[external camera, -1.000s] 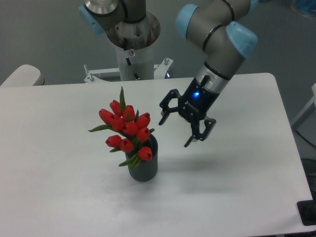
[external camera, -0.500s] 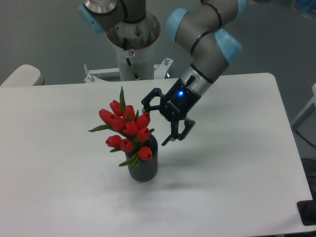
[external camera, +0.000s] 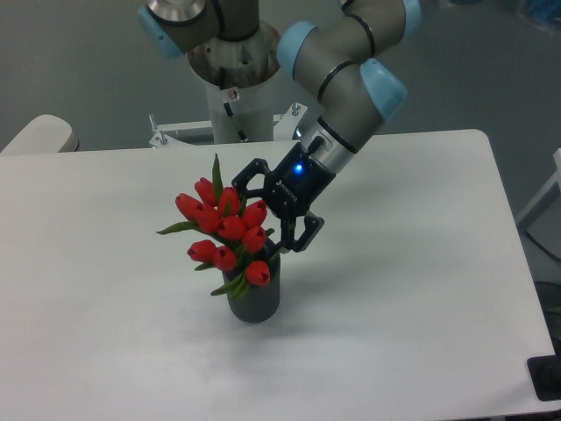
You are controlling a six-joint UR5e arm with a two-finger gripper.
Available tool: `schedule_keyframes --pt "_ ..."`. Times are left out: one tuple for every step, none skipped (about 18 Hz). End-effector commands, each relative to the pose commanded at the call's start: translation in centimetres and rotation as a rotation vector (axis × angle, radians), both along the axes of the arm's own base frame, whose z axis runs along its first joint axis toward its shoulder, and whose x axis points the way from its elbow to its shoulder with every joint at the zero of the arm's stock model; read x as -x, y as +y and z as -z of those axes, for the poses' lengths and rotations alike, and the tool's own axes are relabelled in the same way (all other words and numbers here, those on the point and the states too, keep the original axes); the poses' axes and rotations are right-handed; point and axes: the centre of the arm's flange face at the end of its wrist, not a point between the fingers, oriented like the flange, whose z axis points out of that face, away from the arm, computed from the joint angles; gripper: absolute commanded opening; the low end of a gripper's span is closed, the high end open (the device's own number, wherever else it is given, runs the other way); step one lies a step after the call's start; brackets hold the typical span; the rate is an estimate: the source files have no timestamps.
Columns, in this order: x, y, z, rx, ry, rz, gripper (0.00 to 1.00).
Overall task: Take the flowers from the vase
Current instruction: 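Move the open gripper to the tulip stems above the vase rim, then close the gripper around the red tulip bouquet stems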
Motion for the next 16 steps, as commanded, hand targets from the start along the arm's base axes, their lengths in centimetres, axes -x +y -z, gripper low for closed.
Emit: schedule_keyframes --pt "0.01 0.08 0.07 -0.008 -0.008 0.000 1.00" --pt "-0.01 0.16 0.02 -0.021 -0.017 0.001 1.00" --pt "-0.01 0.23 0.00 -0.030 -0.022 0.001 1.00" --pt "-0.05 0.24 0.12 -0.033 -0.025 0.000 1.00" --pt "-0.12 0.29 0.37 -0.033 -0.027 0.002 1.00" --pt "-0.21 0.42 0.38 -0.038 -0.017 0.005 1.00" --pt "-0.24 0.40 0.53 -0.041 -0.012 0.005 1.00" --pt "-0.33 0.35 0.69 -0.043 -0.008 0.005 0.92" --pt "-0.35 0.35 0.81 -0.046 -0.006 0.006 0.82" --pt "-0.31 0.37 0.84 -0.047 -0.003 0.006 0.72" --pt "-0.31 0.38 0.83 -0.049 -0.001 0.006 0.65" --pt "-0.24 0.32 0.83 -0.049 -0.001 0.005 0.59" --pt "-0.18 0.35 0.84 -0.049 -0.001 0.005 0.55" --pt "-0.18 0.35 0.84 -0.049 -0.001 0.005 0.51" --pt "-0.18 0.35 0.84 -0.049 -0.001 0.005 0.47" --pt "-0.18 0.36 0.82 -0.049 0.001 0.005 0.43"
